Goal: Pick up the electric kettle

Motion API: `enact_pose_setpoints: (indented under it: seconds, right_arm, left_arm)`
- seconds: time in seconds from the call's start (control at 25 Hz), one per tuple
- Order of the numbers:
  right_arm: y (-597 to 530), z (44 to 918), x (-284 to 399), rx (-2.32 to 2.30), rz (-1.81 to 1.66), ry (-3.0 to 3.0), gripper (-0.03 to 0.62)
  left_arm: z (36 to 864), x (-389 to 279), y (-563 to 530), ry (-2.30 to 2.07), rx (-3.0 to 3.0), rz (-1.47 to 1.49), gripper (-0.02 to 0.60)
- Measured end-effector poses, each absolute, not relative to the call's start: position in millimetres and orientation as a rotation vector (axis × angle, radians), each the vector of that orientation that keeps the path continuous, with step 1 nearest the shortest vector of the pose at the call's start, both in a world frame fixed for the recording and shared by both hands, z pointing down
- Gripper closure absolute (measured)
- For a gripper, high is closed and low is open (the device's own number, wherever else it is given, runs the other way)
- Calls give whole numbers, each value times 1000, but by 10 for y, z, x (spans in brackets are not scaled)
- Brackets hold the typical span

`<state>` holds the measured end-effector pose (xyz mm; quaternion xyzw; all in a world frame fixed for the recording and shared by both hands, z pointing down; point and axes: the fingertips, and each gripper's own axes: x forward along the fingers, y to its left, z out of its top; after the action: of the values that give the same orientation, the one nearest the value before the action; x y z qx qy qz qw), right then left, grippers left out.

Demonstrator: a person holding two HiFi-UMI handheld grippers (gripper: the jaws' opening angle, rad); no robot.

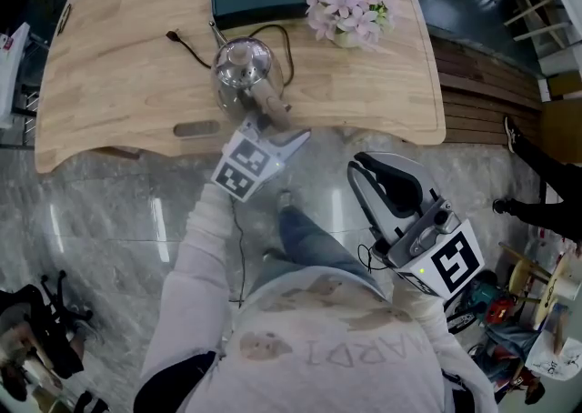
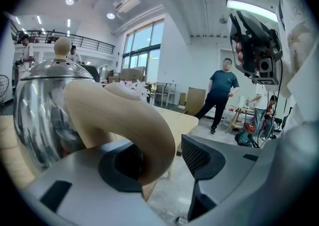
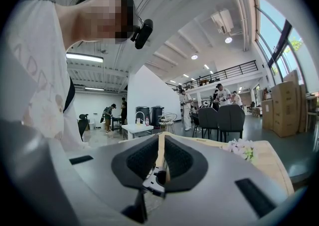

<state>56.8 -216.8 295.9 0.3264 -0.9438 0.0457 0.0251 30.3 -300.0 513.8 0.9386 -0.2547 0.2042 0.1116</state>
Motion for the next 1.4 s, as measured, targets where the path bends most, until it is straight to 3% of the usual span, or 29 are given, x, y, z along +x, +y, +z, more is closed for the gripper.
enact_pose_setpoints:
  seconds: [1.4]
  right_arm:
    - [-2179, 2976, 537, 1009, 130, -2904, 551]
  left_arm:
    - [5147, 312, -3264, -1265, 2663, 485, 367]
